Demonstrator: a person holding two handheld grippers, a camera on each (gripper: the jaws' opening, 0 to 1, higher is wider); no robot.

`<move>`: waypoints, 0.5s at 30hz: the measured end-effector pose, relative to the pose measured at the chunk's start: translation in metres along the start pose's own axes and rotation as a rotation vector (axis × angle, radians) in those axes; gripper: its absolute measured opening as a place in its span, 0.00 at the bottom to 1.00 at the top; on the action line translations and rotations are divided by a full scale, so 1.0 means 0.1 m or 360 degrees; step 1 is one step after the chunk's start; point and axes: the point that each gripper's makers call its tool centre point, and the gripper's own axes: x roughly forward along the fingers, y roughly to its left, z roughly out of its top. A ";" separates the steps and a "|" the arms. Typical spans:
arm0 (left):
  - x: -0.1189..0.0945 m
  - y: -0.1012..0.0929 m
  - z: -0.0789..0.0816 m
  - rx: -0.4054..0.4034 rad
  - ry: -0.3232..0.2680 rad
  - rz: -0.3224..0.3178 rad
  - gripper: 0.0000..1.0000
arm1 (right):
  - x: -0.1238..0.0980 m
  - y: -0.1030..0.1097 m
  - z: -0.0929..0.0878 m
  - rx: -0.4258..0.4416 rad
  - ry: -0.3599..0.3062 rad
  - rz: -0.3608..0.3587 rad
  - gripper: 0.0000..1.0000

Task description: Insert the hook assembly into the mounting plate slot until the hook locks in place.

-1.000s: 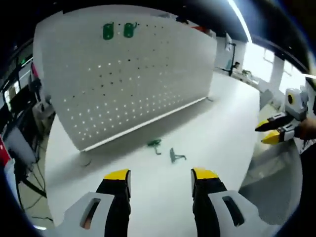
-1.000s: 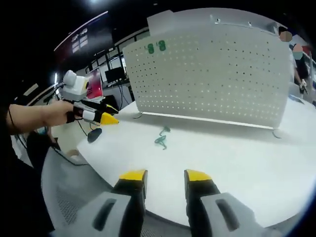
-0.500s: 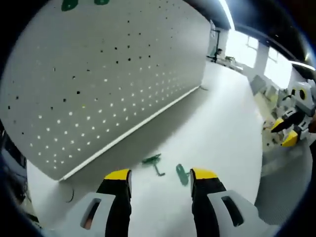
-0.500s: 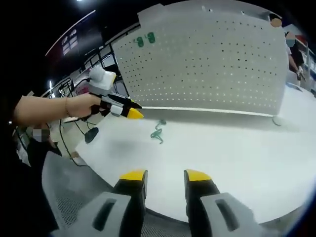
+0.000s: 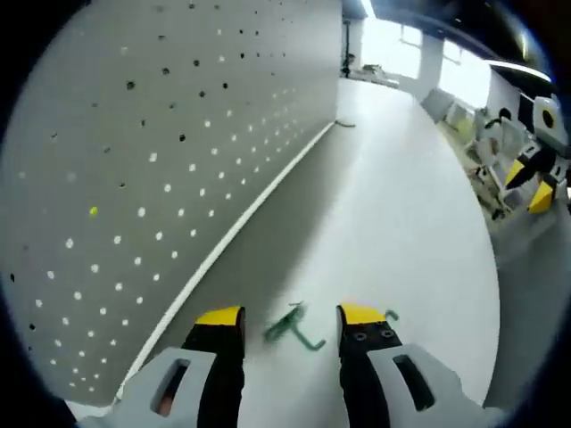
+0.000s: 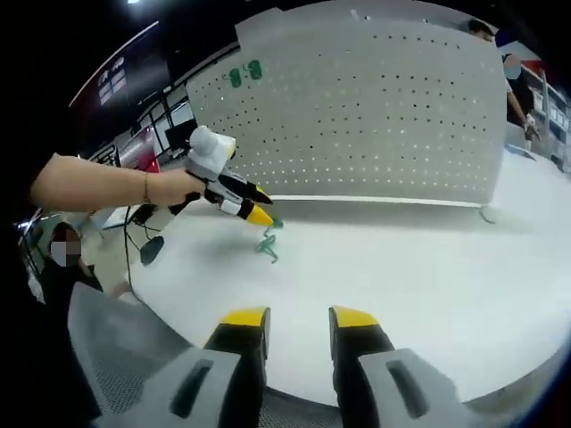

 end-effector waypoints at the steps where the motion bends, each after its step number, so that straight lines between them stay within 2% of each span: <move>1: 0.02 0.00 0.00 0.0013 0.0013 -0.0006 0.39 | 0.00 -0.01 0.00 0.0012 0.0000 -0.0006 0.23; 2: 0.06 0.03 -0.05 0.0005 0.0076 0.0008 0.39 | 0.01 -0.02 0.00 0.0019 0.0000 -0.0010 0.23; 3: 0.07 0.02 -0.09 0.0012 0.0136 -0.0020 0.36 | 0.01 -0.03 0.00 0.0023 -0.0005 -0.0020 0.23; 5: 0.11 0.00 -0.06 0.0031 0.0114 -0.0058 0.30 | 0.01 -0.05 0.00 0.0026 -0.0005 -0.0029 0.23; 9: 0.15 0.01 -0.08 0.0184 0.0199 -0.0100 0.25 | 0.02 -0.07 -0.02 0.0031 -0.0004 -0.0052 0.23; 13: 0.16 -0.04 -0.08 0.0164 0.0229 -0.0172 0.24 | 0.01 -0.09 0.00 0.0050 -0.0020 -0.0068 0.23; 15: 0.19 -0.03 -0.10 0.0156 0.0261 -0.0177 0.24 | 0.01 -0.09 -0.01 0.0036 -0.0016 -0.0067 0.23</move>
